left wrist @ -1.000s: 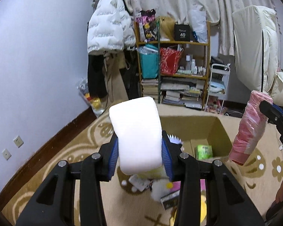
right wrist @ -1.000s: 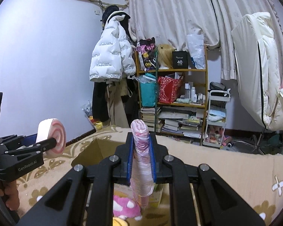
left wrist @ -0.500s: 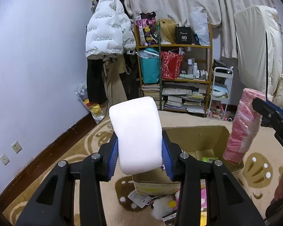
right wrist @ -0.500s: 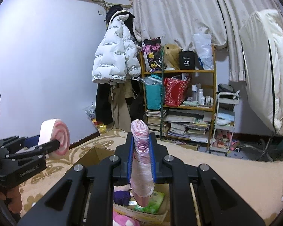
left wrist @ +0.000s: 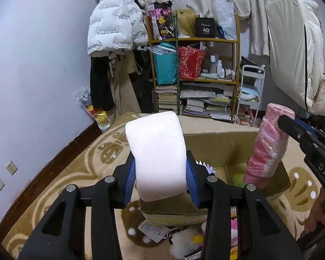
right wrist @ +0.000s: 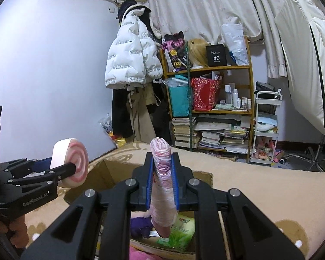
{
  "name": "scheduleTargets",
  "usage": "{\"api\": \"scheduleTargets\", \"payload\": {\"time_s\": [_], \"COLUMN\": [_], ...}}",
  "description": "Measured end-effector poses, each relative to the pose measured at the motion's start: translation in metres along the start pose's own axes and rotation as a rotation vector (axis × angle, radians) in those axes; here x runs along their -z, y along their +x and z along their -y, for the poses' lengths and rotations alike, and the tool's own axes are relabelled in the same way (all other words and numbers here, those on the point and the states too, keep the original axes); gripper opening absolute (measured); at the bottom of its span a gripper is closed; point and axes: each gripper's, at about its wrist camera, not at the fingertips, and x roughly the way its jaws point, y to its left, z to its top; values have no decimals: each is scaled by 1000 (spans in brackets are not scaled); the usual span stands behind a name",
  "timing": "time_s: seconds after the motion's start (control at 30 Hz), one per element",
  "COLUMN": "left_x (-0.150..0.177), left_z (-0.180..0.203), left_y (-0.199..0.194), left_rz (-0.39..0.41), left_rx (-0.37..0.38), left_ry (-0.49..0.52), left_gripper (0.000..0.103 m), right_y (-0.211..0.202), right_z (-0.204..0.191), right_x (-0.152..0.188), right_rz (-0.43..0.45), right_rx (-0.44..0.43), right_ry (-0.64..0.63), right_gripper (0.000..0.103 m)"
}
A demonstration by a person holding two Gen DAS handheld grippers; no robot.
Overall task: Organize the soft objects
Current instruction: 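Lift the cushion roll with the left tool while the right tool carries the pink cylinder over the box, then open the left tool to drop the cushion roll in the box while the right tool drops the cylinder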
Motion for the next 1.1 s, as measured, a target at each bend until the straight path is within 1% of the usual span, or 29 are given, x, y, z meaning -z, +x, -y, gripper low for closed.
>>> {"api": "scheduleTargets", "payload": {"time_s": [0.1, 0.17, 0.27, 0.37, 0.67, 0.7, 0.73, 0.87, 0.93, 0.97, 1.03, 1.07, 1.1], "left_x": [2, 3, 7, 9, 16, 16, 15, 12, 11, 11, 9, 8, 7], "left_z": [5, 7, 12, 15, 15, 14, 13, 12, 10, 9, 7, 5, 2], "left_y": [9, 12, 18, 22, 35, 36, 35, 25, 20, 18, 15, 13, 11], "left_rz": [-48, -59, -70, -93, -159, -163, -161, -124, -113, -113, -116, -118, -118], "left_rx": [27, 39, 27, 28, 0, -3, -12, -69, -75, -80, -85, -85, -82], "left_ry": [11, 10, 35, 38, 33, 30, 31, 49, 48, 47, 40, 32, 26], "left_gripper": [40, 40, 41, 41, 48, 49, 53, 64, 70, 72, 78, 79, 81], "right_y": [14, 22, 30, 37, 35, 33, 33, 27, 24, 21, 18, 14, 11], "right_z": [3, 5, 9, 13, 16, 16, 16, 15, 16, 16, 16, 16, 16], "right_x": [5, 7, 11, 16, 25, 25, 25, 25, 25, 24, 23, 22, 22], "right_rz": [-33, -53, -83, -110, -169, -170, -171, -188, -193, -193, -191, -186, -184], "right_rx": [-3, -4, -9, -17, -30, -28, -28, -27, -30, -29, -30, -31, -28], "right_ry": [5, 10, 23, 35, 64, 63, 63, 58, 58, 60, 63, 66, 66], "right_gripper": [16, 16, 17, 17, 19, 19, 19, 19, 19, 20, 25, 32, 35]}}
